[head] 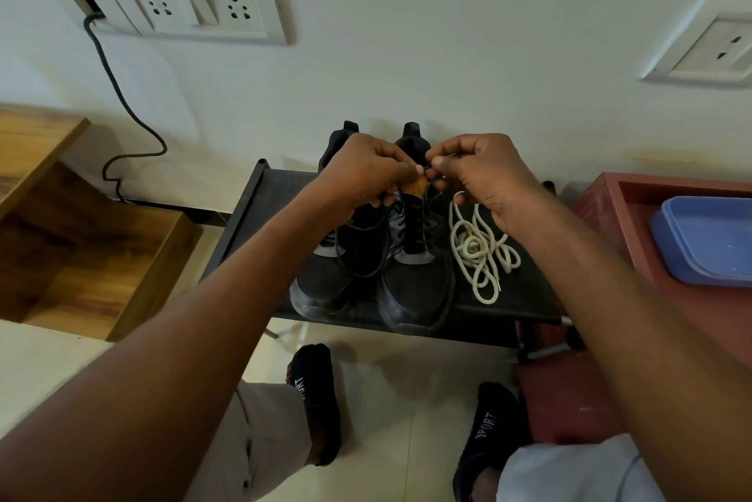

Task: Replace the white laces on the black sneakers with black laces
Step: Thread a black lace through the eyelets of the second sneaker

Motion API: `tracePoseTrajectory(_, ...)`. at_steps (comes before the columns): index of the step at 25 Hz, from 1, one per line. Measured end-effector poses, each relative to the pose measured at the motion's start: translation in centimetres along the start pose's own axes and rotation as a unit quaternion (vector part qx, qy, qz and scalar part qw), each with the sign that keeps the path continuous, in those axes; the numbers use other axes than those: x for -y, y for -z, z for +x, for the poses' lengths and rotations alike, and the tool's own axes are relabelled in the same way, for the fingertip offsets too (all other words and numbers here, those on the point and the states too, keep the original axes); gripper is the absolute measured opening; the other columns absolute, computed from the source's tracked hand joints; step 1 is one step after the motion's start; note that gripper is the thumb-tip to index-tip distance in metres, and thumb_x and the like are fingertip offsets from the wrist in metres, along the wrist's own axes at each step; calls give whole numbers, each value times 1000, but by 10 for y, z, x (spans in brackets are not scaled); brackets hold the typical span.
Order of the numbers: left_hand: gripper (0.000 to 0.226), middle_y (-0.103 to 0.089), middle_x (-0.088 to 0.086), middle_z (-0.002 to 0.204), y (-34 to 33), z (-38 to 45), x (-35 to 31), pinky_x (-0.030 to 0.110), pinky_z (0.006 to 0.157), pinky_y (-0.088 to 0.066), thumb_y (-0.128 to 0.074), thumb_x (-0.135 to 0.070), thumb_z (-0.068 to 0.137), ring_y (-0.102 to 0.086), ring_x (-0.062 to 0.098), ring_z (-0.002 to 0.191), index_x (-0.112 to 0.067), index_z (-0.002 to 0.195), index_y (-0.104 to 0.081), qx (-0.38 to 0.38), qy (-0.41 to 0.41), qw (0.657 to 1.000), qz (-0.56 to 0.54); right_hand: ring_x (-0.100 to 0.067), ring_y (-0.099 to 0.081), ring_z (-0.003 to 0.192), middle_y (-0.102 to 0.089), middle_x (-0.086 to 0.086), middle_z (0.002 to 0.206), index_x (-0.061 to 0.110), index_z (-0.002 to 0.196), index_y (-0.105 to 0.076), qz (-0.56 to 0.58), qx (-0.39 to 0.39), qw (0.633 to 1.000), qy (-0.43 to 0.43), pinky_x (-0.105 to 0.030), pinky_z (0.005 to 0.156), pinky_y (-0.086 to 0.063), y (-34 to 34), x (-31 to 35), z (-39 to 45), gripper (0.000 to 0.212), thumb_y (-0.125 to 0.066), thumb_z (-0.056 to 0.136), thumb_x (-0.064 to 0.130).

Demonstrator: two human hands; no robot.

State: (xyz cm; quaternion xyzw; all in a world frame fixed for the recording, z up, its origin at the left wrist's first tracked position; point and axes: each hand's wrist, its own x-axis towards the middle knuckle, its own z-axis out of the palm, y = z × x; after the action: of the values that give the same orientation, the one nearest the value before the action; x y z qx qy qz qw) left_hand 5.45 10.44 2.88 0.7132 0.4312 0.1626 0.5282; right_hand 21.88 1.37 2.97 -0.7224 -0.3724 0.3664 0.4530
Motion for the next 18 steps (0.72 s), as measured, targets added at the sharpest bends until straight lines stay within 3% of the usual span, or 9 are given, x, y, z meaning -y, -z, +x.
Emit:
tracePoseTrajectory(3, 8, -64, -14, 52, -3, 1, 2, 14, 45, -43, -74, -15, 92, -57, 0, 46, -14, 88, -82, -67, -27, 994, 76, -20, -70, 76, -72, 1, 88, 32, 106, -76, -235, -7, 969, 79, -37, 63, -56, 1, -12, 4, 39, -56, 96, 0)
tracePoseTrajectory(5, 10, -67, -15, 59, -6, 1, 5, 15, 51, -49, -74, -17, 89, -64, 2, 57, -20, 88, -83, -88, -63, 981, 160, -16, -60, 66, -59, 9, 78, 39, 119, -73, -326, 44, 941, 86, -32, 54, -44, -2, -15, 2, 55, -53, 91, -4)
tracePoseTrajectory(9, 14, -65, -16, 67, -14, -2, 11, 20, 56, -48, -72, -17, 90, -64, 7, 64, -21, 94, -84, -84, -97, 963, 237, -10, -54, 65, -54, 11, 75, 35, 119, -72, -332, 74, 937, 80, -25, 54, -35, -4, -18, 4, 50, -57, 90, -3)
tracePoseTrajectory(13, 17, -74, -1, 79, -25, -5, 14, 37, 65, -61, -69, -15, 92, -67, 17, 66, -21, 99, -83, -59, -119, 941, 312, -21, -65, 73, -67, -2, 85, 39, 112, -70, -300, 82, 949, 55, -36, 62, -51, 3, -20, 7, 52, -60, 87, -6)
tracePoseTrajectory(15, 14, -70, -6, 67, -26, -3, 15, 37, 66, -61, -70, -16, 93, -66, 12, 60, -21, 97, -83, -45, -105, 949, 294, -24, -67, 76, -68, -4, 87, 39, 112, -70, -286, 80, 953, 52, -41, 67, -56, 3, -21, 7, 53, -60, 87, -7)
tracePoseTrajectory(18, 9, -60, -7, 47, -23, 4, 17, 25, 50, -52, -72, -18, 96, -58, 7, 41, -17, 92, -80, -3, -24, 982, 188, -29, -71, 83, -69, -5, 88, 38, 114, -70, -278, 85, 956, 46, -47, 76, -60, 4, -23, 9, 53, -61, 87, -6)
